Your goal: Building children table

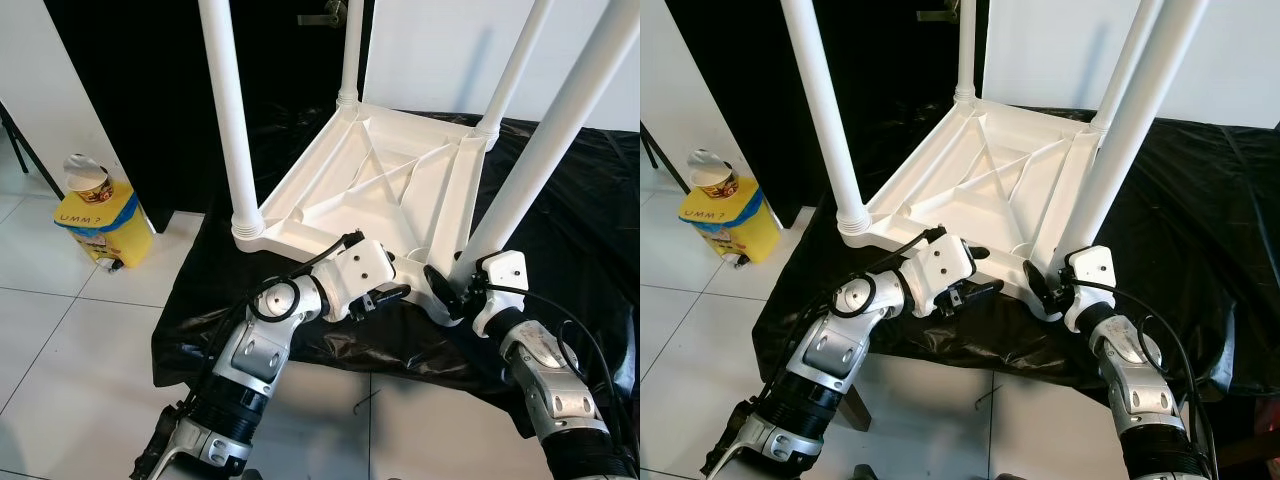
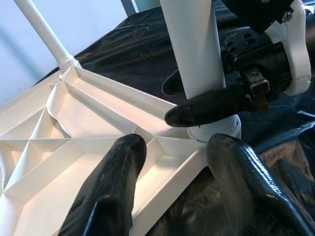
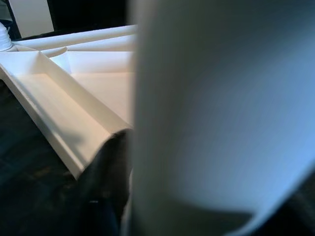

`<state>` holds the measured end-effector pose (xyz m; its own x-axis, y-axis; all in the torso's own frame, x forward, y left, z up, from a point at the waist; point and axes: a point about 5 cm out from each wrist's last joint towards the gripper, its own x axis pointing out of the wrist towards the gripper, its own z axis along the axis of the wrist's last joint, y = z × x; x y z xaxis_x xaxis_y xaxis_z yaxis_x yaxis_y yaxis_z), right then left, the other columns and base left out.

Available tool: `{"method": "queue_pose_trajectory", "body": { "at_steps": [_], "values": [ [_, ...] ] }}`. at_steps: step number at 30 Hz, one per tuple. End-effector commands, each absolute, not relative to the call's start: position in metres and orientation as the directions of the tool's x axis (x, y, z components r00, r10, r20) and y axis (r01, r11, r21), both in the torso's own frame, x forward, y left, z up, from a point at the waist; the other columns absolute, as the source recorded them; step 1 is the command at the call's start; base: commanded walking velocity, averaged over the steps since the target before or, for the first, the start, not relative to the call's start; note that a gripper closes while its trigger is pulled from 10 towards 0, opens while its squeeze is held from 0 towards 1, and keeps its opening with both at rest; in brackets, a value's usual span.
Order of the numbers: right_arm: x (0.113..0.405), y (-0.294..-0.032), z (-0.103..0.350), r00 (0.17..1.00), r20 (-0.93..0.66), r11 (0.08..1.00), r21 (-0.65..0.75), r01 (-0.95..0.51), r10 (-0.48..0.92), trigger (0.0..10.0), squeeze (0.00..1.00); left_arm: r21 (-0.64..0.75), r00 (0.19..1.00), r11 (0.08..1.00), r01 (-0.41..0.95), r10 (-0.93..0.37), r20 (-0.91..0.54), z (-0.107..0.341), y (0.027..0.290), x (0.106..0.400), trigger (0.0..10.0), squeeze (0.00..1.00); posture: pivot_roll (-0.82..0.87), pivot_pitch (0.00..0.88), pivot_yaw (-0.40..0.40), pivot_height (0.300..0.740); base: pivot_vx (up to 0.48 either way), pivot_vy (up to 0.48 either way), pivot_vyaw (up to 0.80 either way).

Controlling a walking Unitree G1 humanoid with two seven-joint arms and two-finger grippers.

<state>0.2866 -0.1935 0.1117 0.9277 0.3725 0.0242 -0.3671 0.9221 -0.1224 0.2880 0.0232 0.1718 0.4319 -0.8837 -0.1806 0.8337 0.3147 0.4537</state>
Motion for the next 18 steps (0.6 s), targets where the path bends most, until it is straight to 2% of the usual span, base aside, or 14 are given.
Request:
{"method": "queue_pose_trajectory", "body": {
  "at_steps": [1, 8, 9, 18],
  "values": [
    [0.283, -0.191, 0.102, 0.913, -0.019, 0.904, -0.128, -0.407, 0.408, 0.0, 0.00, 0.459, 0.521, 0.416, 0.785, -0.844, -0.128, 0.172, 0.024, 0.292, 10.0, 0.00, -0.03, 0.006, -0.044, 0.740, 0.000, 0.000, 0.00],
    [0.281, -0.196, 0.097, 0.928, -0.039, 0.920, -0.120, -0.373, 0.371, 0.0, 0.00, 0.450, 0.532, 0.428, 0.784, -0.837, -0.128, 0.170, 0.025, 0.289, 10.0, 0.00, -0.02, 0.018, -0.058, 0.740, 0.000, 0.000, 0.00],
    [0.281, -0.198, 0.095, 0.942, -0.038, 0.936, -0.106, -0.336, 0.334, 10.0, 0.00, 0.443, 0.536, 0.436, 0.784, -0.835, -0.126, 0.169, 0.025, 0.288, 10.0, 0.00, -0.02, 0.024, -0.064, 0.740, 0.000, 0.000, 0.00],
    [0.282, -0.201, 0.095, 0.985, -0.010, 0.980, -0.090, -0.174, 0.174, 10.0, 0.00, 0.436, 0.544, 0.446, 0.781, -0.829, -0.126, 0.167, 0.026, 0.287, 10.0, 0.00, -0.01, 0.039, -0.064, 0.740, 0.000, 0.000, 0.00]
  ]
}}
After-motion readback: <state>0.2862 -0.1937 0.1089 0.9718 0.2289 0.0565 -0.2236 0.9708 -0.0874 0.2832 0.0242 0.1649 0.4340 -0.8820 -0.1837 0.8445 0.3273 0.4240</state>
